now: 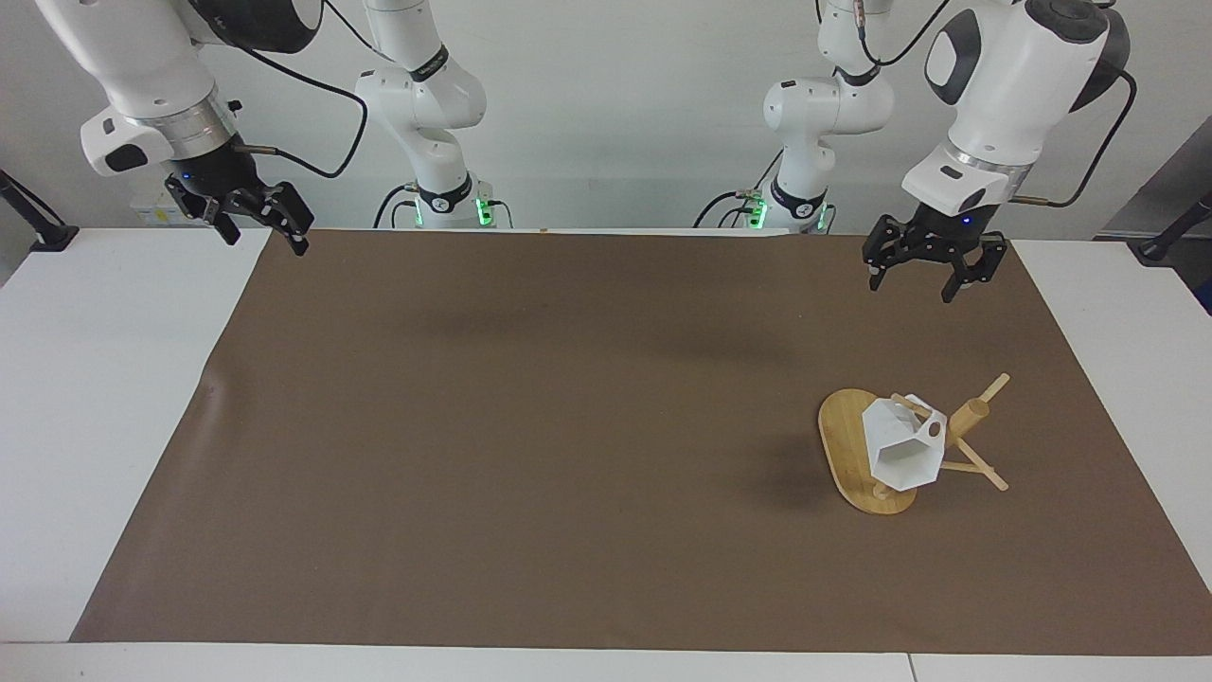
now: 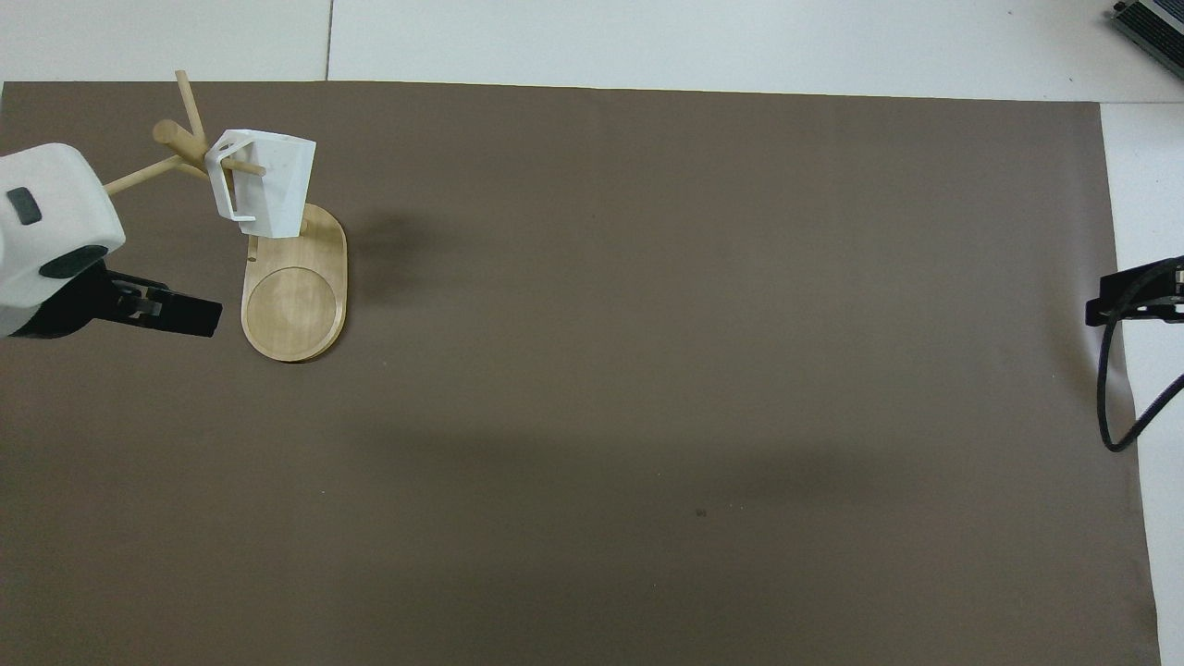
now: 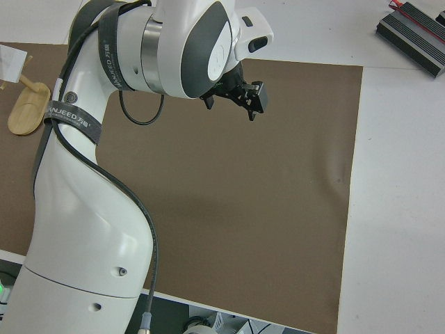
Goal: Hang cup on rack
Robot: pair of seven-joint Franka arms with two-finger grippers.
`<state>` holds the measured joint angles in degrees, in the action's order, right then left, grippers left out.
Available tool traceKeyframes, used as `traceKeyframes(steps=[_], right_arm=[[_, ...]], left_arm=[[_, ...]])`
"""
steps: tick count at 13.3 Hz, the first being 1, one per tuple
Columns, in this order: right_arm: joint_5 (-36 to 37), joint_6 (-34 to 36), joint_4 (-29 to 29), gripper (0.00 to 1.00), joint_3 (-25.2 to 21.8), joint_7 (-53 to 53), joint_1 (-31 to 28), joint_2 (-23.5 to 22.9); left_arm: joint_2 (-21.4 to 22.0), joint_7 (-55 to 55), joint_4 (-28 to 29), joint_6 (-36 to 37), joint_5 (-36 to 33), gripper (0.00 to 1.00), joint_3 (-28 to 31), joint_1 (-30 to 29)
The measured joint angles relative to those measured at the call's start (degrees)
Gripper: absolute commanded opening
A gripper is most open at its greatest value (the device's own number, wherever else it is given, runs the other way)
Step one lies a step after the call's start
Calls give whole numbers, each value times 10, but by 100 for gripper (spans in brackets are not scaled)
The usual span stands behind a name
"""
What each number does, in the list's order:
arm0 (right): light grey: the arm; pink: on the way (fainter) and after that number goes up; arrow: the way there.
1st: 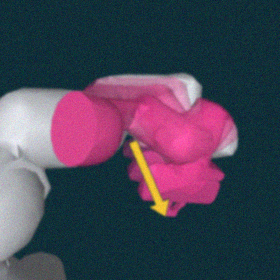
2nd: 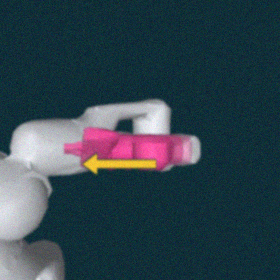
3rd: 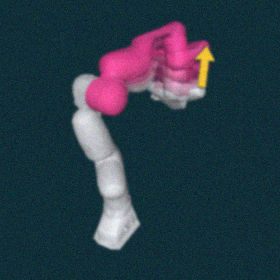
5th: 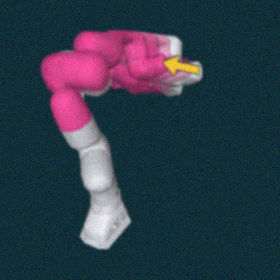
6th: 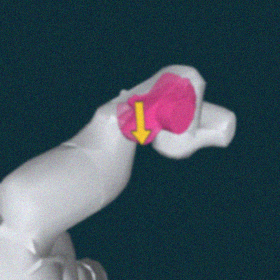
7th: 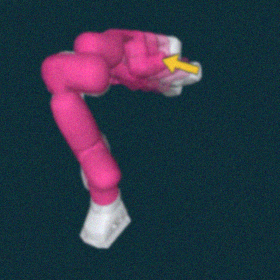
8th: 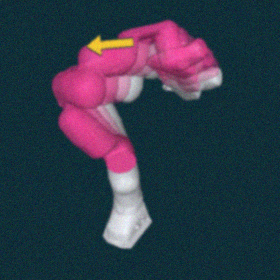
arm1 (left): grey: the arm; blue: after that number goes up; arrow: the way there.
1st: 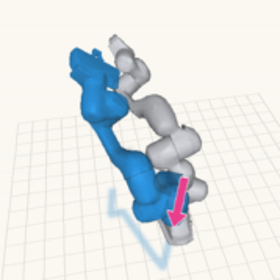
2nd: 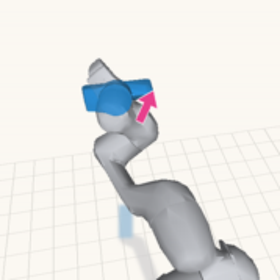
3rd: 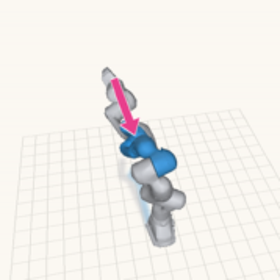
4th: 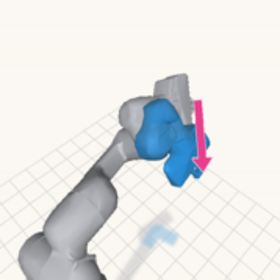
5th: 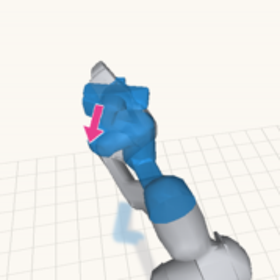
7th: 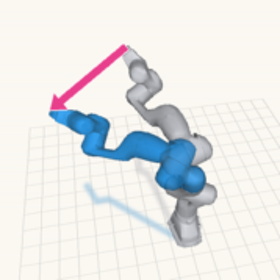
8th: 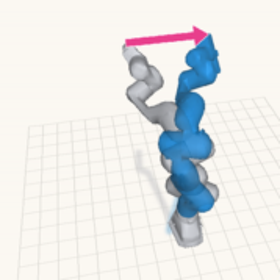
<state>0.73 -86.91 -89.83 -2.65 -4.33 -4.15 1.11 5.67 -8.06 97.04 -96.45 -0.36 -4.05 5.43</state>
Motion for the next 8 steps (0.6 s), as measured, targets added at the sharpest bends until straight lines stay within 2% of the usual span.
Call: traceKeyframes(steps=[3,6,8], right_arm=[[0,0,0,100,0,0,0,0],[0,0,0,100,0,0,0,0],[0,0,0,100,0,0,0,0]], left_arm=[[-25,0,-72,73,0,100,13,0],[-61,0,-131,107,-1,100,22,-9],[-68,0,-150,112,-1,100,22,-18]])
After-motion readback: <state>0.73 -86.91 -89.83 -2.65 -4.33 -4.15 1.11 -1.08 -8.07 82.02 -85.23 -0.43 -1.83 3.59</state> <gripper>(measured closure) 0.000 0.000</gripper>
